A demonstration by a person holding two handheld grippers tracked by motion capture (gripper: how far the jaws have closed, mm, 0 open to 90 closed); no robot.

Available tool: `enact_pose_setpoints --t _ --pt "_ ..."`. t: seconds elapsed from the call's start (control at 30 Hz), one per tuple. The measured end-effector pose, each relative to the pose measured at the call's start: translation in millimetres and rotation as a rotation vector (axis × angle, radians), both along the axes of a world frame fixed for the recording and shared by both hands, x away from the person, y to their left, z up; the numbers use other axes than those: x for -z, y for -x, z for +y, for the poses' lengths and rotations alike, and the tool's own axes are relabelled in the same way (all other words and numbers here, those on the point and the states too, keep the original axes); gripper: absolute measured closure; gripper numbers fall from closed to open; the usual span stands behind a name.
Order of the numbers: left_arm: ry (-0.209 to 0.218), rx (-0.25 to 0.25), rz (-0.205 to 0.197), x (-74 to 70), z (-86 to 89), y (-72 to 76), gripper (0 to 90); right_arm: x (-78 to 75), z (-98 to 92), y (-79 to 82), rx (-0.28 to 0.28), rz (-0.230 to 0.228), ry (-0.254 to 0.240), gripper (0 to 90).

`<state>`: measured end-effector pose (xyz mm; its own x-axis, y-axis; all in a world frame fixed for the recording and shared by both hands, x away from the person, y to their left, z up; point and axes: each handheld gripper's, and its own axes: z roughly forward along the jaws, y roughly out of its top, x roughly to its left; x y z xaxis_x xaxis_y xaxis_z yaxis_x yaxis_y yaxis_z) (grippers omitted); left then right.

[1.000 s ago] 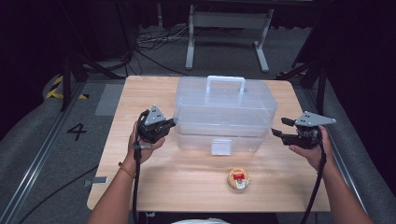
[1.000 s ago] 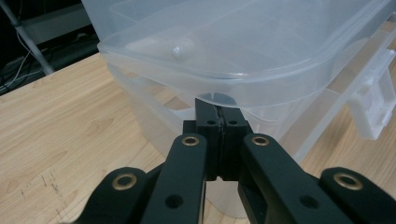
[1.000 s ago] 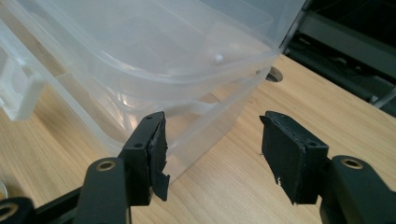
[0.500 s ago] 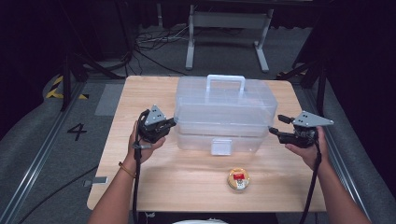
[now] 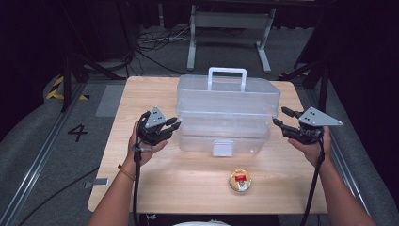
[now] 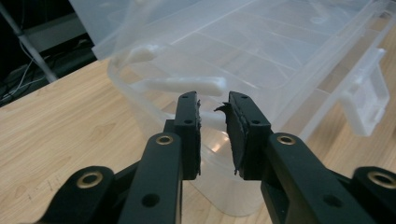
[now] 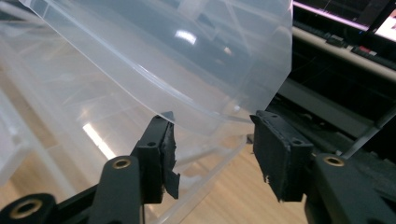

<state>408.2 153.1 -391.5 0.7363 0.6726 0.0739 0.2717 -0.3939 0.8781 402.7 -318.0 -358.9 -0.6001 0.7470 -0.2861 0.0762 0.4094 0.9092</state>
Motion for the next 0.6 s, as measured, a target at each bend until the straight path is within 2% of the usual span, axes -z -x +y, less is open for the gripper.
enact_pose_setpoints --t 0.3,0.43,0.6 --pt "-0.019 0.021 -0.012 -3.2 2.6 8.3 70.5 -11.7 3.6 -7.5 0.004 -0.053 -0.029 59.5" --pt "-0.033 0.048 -0.010 -4.2 1.1 12.6 69.5 -15.4 7.9 -10.4 0.007 -0.079 -0.028 64.1" --pt "-0.033 0.076 -0.012 -5.1 -0.7 16.5 69.2 -18.0 10.0 -13.0 0.023 -0.092 -0.049 64.9"
